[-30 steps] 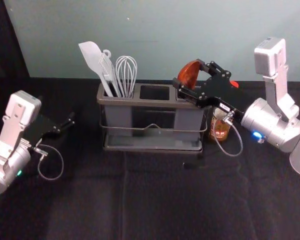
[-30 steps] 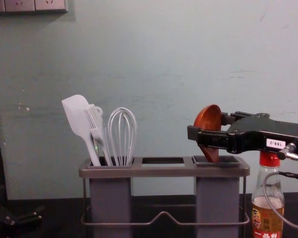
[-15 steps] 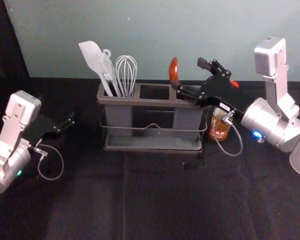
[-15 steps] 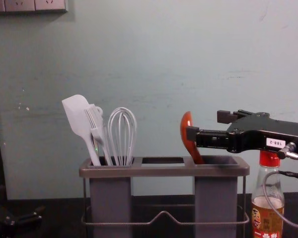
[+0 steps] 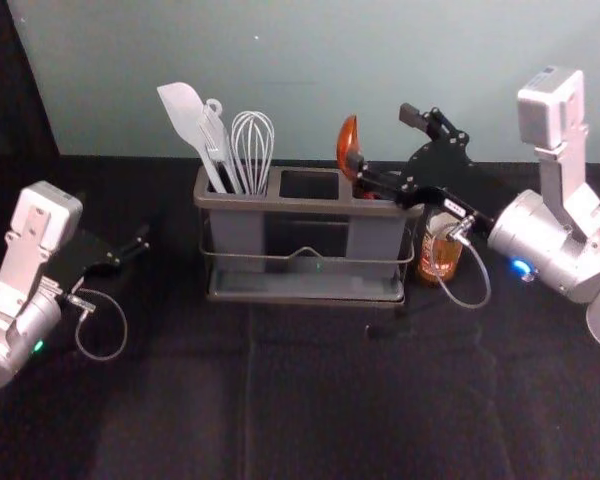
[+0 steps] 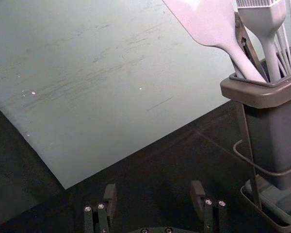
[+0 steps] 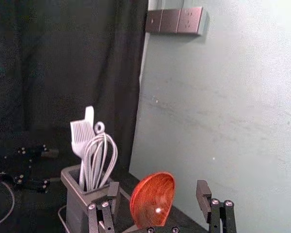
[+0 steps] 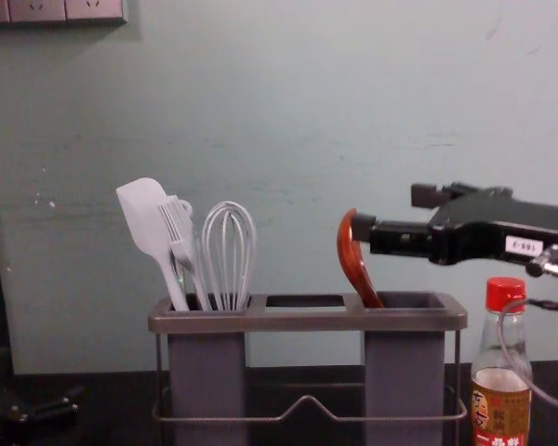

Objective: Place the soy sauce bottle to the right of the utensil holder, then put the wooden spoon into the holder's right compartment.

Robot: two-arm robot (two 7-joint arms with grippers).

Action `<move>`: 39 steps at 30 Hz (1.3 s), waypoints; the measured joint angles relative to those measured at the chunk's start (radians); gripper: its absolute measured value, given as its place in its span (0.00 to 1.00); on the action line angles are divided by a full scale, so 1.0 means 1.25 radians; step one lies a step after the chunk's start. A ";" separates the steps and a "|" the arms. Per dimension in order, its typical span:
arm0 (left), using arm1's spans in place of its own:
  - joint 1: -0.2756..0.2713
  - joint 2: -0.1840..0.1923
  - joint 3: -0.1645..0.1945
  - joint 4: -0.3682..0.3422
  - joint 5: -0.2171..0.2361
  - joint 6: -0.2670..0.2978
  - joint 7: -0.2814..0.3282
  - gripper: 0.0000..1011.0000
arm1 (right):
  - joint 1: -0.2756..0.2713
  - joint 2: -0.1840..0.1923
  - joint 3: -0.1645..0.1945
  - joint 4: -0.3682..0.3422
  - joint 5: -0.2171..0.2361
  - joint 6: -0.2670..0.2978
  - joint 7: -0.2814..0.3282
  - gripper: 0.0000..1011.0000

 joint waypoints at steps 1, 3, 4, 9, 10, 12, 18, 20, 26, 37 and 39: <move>0.000 0.000 0.000 0.000 0.000 0.000 0.000 0.99 | -0.003 0.001 0.002 -0.008 -0.001 0.001 -0.003 0.99; 0.000 0.000 0.000 0.000 0.000 0.000 0.000 0.99 | -0.014 0.004 0.010 -0.030 -0.003 0.003 -0.014 0.99; 0.000 0.000 0.000 0.000 0.000 0.000 0.000 0.99 | -0.014 0.004 0.010 -0.030 -0.003 0.003 -0.014 0.99; 0.000 0.000 0.000 0.000 0.000 0.000 0.000 0.99 | -0.049 0.011 0.042 -0.102 -0.008 0.028 -0.058 0.99; 0.000 0.000 0.000 0.000 0.000 0.000 0.000 0.99 | -0.063 0.012 0.055 -0.125 -0.009 0.038 -0.074 0.99; 0.000 0.000 0.000 0.000 0.000 0.000 0.000 0.99 | -0.079 0.014 0.070 -0.149 -0.010 0.045 -0.088 0.99; 0.000 0.000 0.000 0.000 0.000 0.000 0.000 0.99 | -0.144 0.026 0.132 -0.216 -0.007 0.051 -0.121 0.99; 0.000 0.000 0.000 0.000 0.000 0.000 0.000 0.99 | -0.170 0.029 0.156 -0.232 -0.004 0.049 -0.128 0.99; 0.000 0.000 0.000 0.000 0.000 0.000 0.000 0.99 | -0.230 0.032 0.213 -0.249 0.001 0.034 -0.144 0.99; 0.000 0.000 0.000 0.000 0.000 0.000 0.000 0.99 | -0.330 0.003 0.292 -0.213 0.015 -0.016 -0.159 0.99; 0.000 0.000 0.000 0.000 0.000 0.000 0.000 0.99 | -0.341 -0.003 0.295 -0.196 0.017 -0.025 -0.153 0.99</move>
